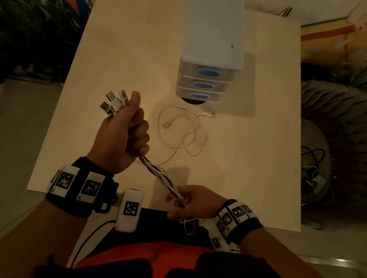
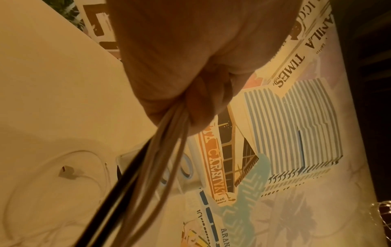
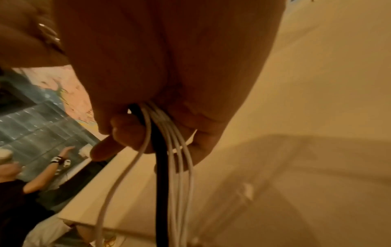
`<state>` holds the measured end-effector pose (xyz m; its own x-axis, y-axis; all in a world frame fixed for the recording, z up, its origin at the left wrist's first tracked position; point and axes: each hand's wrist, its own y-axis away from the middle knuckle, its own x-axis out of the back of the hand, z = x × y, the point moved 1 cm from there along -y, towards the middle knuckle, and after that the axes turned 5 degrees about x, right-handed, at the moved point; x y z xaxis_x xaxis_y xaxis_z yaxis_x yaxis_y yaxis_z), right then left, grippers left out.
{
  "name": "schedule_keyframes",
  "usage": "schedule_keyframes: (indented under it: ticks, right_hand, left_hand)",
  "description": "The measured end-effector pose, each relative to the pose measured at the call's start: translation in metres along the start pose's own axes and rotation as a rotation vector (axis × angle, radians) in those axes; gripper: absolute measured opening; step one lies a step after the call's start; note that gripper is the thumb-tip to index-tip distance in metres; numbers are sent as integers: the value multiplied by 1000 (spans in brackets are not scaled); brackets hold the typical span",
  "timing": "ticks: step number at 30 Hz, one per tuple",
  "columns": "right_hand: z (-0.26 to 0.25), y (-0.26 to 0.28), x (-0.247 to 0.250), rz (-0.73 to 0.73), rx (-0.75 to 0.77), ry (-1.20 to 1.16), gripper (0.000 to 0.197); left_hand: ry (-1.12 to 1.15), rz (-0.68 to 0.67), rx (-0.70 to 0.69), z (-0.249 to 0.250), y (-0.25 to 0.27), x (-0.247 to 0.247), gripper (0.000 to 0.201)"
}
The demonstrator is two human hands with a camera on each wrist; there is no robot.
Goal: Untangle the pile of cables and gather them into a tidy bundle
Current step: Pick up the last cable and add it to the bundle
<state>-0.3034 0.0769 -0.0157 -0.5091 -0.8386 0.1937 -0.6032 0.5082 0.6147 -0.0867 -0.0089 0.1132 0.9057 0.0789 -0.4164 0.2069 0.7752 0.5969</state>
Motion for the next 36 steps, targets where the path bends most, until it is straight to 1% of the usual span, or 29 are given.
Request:
schedule_keyframes:
  ticks: [1,2,3,4,5,6,7,8,9,10,11,12,15,17,20,22,26,29,32,36]
  right_hand:
    - [0,3,8,-37,2,9,59]
    - [0,6,19,-43,5,-10,69]
    - [0,7,34,-11,18,-68,70]
    - [-1,7,51,58,34,-138,63]
    - [-1,4,70,170,53,-185,51]
    - [1,-1,90,330,68,-170,39]
    - [4,-8,110,508,78,-102,30]
    - [9,-18,128,666,73,-19,25]
    - [13,-29,146,793,64,67,25]
    - [16,-41,160,865,40,147,28]
    - [19,-54,171,881,6,206,34]
    - [22,-67,180,859,-38,251,39]
    - [25,-97,189,739,-114,404,49]
    - [27,-106,188,723,-122,490,42]
    - [26,-103,189,736,-111,499,27]
    - [26,-91,188,770,-85,445,23]
    - [21,-49,174,898,61,374,20]
    - [11,-15,161,972,130,340,18]
    - [-3,15,151,1018,210,320,16]
    - [-35,51,143,1015,324,292,16]
  left_hand:
    - [10,3,10,-1,-1,0,53]
    - [12,5,18,-3,-2,0,53]
    - [6,3,26,-5,-3,0,52]
    - [-4,-4,30,-7,-4,1,52]
    - [-13,-12,33,-10,-5,1,52]
    - [-20,-17,40,-13,-5,2,52]
    - [-23,-19,47,-16,-5,3,52]
    - [-26,-18,53,-19,-5,4,52]
    - [-31,-17,58,-21,-5,5,51]
    - [-36,-18,61,-22,-6,6,51]
    - [-40,-17,64,-23,-6,8,50]
    - [-43,-14,67,-24,-7,10,50]
    - [-47,-4,65,-25,-10,19,48]
    - [-52,2,64,-25,-12,22,48]
    - [-56,21,72,-23,-16,23,48]
    - [-57,26,73,-22,-19,23,48]
    - [-80,26,73,-21,-25,19,50]
    - [-121,28,71,-22,-29,11,51]
    - [-188,15,54,-24,-31,-3,43]
    - [-382,-49,-55,-28,-31,-28,31]
